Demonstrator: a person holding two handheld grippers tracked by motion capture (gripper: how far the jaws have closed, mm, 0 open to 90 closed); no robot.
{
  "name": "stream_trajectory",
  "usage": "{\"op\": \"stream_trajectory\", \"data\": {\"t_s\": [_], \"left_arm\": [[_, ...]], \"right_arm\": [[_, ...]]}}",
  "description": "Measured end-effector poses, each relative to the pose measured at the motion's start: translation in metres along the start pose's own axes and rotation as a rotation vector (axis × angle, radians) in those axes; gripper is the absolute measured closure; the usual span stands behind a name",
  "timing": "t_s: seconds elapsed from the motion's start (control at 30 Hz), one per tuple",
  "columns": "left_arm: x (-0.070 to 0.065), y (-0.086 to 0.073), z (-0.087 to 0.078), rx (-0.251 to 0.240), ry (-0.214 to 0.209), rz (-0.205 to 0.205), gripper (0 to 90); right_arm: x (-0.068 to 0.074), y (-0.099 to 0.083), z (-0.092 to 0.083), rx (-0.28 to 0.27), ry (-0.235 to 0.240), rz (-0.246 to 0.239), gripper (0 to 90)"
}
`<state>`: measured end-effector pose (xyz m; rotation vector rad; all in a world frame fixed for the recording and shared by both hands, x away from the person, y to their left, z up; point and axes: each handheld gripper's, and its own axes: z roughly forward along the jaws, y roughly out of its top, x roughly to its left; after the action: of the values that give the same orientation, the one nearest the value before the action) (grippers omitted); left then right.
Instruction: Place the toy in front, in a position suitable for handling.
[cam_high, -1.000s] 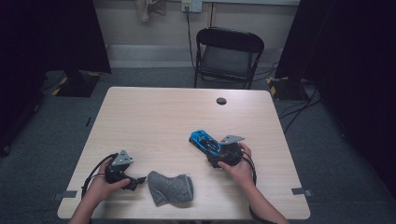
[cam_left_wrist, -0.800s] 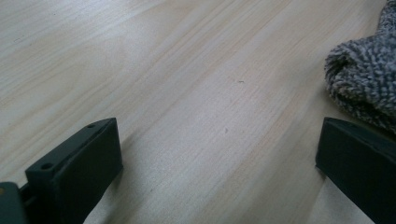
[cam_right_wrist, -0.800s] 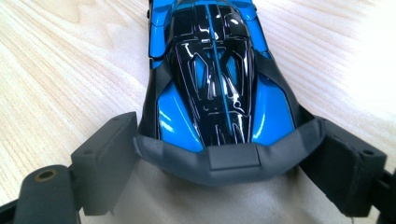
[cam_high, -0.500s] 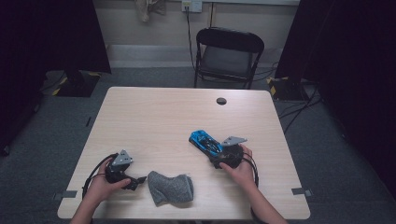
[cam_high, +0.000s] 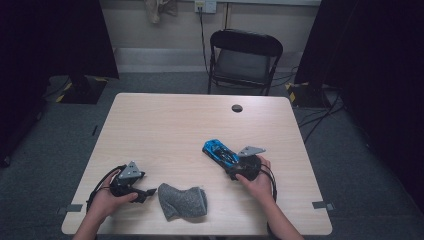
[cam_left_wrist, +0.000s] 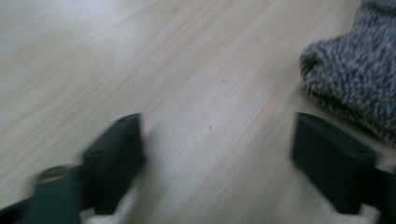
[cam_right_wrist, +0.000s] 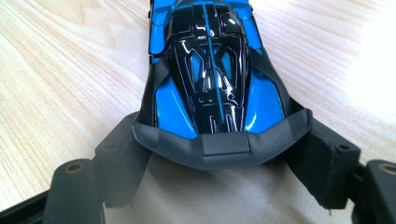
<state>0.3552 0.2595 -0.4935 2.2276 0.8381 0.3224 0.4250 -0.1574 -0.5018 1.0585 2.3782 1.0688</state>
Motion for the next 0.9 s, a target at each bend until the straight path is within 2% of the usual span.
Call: {"op": "stream_trajectory", "data": {"t_s": [0.03, 0.07, 0.1, 0.13, 0.2, 0.23, 0.27, 0.3, 0.37, 0.4, 0.47, 0.5, 0.53, 0.6, 0.63, 0.67, 0.7, 0.9], "left_arm": [[0.0, 0.001, -0.001, -0.004, -0.001, -0.002, 22.3], [0.001, 0.002, -0.002, -0.01, 0.004, -0.009, 12.8], [0.0, 0.003, -0.003, -0.019, 0.003, -0.009, 12.8], [0.0, 0.007, -0.007, -0.025, -0.011, 0.01, 19.7], [-0.001, 0.01, -0.009, -0.027, -0.013, 0.01, 14.3], [-0.001, 0.013, -0.012, -0.027, -0.011, 0.014, 14.3], [-0.003, 0.02, -0.017, -0.046, -0.019, -0.001, 16.9], [-0.003, 0.02, -0.017, -0.046, -0.019, -0.001, 15.0], [-0.007, 0.028, -0.021, -0.052, -0.042, -0.01, 16.2], [-0.01, 0.033, -0.023, -0.053, -0.046, 0.016, 15.6], [-0.013, 0.037, -0.024, -0.045, -0.053, 0.03, 15.6], [-0.019, 0.042, -0.024, -0.05, -0.082, 0.049, 15.6], [-0.019, 0.042, -0.024, -0.05, -0.082, 0.049, 15.7], [-0.031, 0.049, -0.02, -0.055, -0.105, 0.089, 15.7], [-0.031, 0.049, -0.02, -0.055, -0.105, 0.089, 15.7], [-0.04, 0.053, -0.015, -0.057, -0.13, 0.108, 15.7], [-0.04, 0.053, -0.015, -0.057, -0.13, 0.108, 15.8], [-0.061, 0.058, -0.002, -0.052, -0.198, 0.161, 15.8]], "right_arm": [[0.0, 0.0, 0.0, 0.0, 0.0, 0.0, 25.3], [0.0, 0.0, 0.0, 0.0, 0.0, 0.001, 25.3], [0.0, 0.0, 0.0, 0.0, 0.0, 0.001, 25.3], [0.0, 0.0, 0.0, 0.0, 0.0, 0.0, 25.4], [0.0, 0.0, 0.0, 0.0, 0.001, 0.0, 25.4], [0.0, 0.0, 0.0, 0.0, 0.001, 0.0, 25.4], [0.0, 0.0, 0.0, 0.0, 0.001, 0.0, 25.4], [0.0, 0.0, 0.0, 0.0, 0.001, 0.0, 25.4], [0.0, 0.0, 0.0, 0.0, 0.002, -0.001, 25.4], [0.0, 0.0, 0.0, 0.0, 0.002, -0.001, 25.4], [0.0, 0.0, 0.0, 0.0, 0.002, -0.001, 25.4], [0.0, 0.0, 0.0, 0.0, 0.002, -0.001, 25.4], [0.0, 0.0, 0.0, 0.0, 0.002, -0.001, 25.4], [0.0, 0.0, 0.0, 0.0, 0.002, -0.001, 25.4], [0.0, 0.0, 0.0, 0.0, 0.002, -0.001, 25.4], [0.0, 0.0, 0.0, 0.0, 0.002, -0.001, 25.4], [0.0, 0.0, 0.0, 0.0, 0.002, -0.001, 25.4], [0.0, 0.0, 0.0, 0.0, 0.002, -0.001, 25.5]]}}
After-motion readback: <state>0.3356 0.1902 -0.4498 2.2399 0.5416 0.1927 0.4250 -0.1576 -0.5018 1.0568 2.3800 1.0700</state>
